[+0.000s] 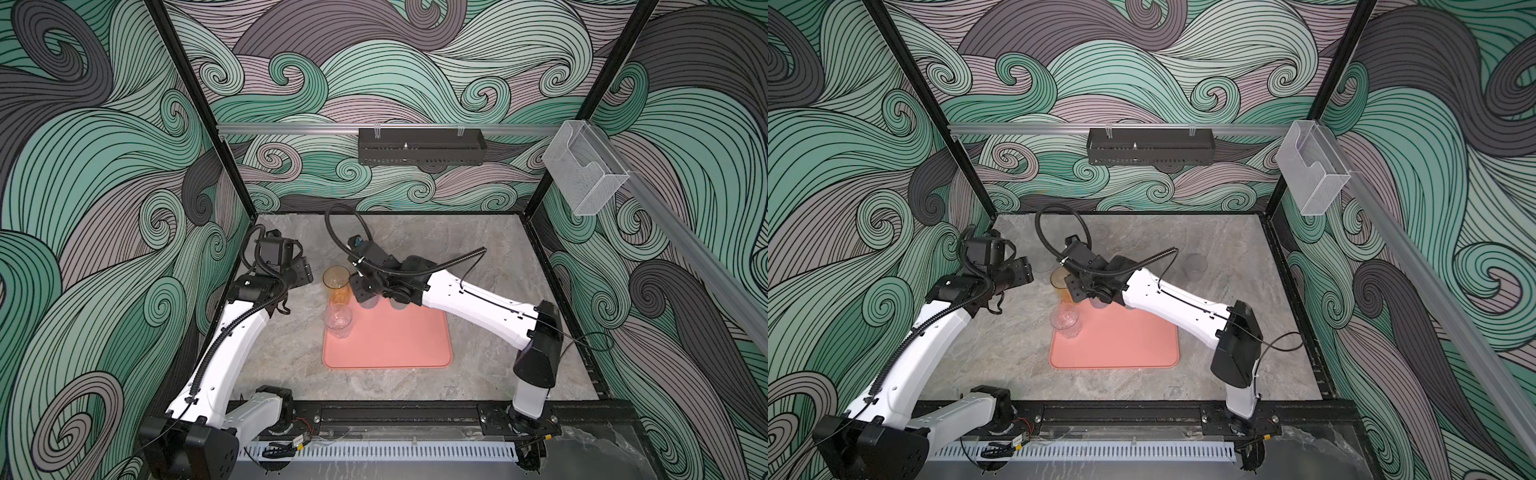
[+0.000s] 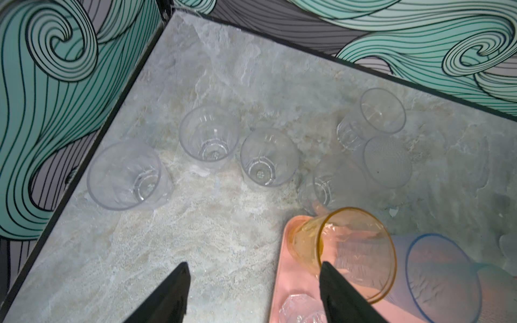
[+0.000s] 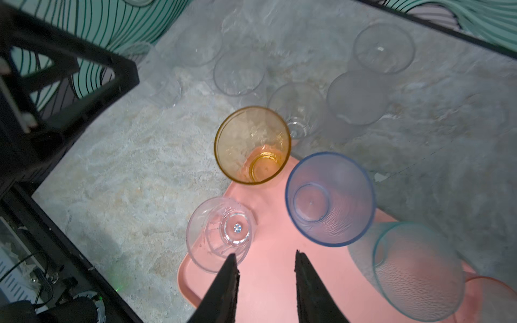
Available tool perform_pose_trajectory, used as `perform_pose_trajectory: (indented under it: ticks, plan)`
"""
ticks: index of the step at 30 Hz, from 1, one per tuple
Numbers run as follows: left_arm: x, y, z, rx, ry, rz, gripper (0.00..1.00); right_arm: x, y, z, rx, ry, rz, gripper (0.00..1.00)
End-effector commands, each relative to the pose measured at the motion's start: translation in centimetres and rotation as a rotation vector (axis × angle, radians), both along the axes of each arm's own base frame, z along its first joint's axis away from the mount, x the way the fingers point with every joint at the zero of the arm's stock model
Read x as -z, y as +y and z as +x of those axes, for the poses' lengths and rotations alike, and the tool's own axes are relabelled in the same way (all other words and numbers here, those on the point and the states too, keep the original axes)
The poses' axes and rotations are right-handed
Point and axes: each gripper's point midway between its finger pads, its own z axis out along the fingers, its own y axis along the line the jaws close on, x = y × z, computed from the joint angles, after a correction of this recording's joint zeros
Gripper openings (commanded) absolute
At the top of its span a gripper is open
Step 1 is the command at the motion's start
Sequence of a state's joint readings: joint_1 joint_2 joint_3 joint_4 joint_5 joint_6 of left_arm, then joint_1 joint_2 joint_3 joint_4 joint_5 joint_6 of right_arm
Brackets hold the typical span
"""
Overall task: Place the glasses into the tray
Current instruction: Place the glass on the tray.
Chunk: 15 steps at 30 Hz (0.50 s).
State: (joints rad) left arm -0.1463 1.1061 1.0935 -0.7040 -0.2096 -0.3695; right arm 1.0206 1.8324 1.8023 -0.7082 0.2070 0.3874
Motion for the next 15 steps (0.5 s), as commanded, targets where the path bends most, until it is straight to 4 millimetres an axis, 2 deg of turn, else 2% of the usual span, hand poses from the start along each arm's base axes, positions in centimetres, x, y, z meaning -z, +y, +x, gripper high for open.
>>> perform_pose_trajectory:
  ticks: [1,5,8,12,15]
  plan:
    - [-0.2,0.0,1.1,0.023,0.014,0.033,0.76,-0.6,-1.4,2.8,0.033,-0.025,-0.001,0.38]
    - [-0.2,-1.6,3.5,0.045,-0.027,-0.089,0.78,-0.7,-2.6,6.4,0.083,0.013,0.031,0.40]
    - [0.2,-1.8,5.5,0.028,-0.047,-0.183,0.74,-0.6,-3.0,8.4,0.102,0.036,0.027,0.41]
    - [1.8,-0.8,7.2,-0.019,0.017,-0.177,0.71,0.3,-3.6,11.0,0.143,0.035,0.018,0.42]
    - [2.6,0.0,7.7,-0.047,0.048,-0.171,0.71,2.0,-3.9,13.2,0.174,0.089,0.042,0.42]
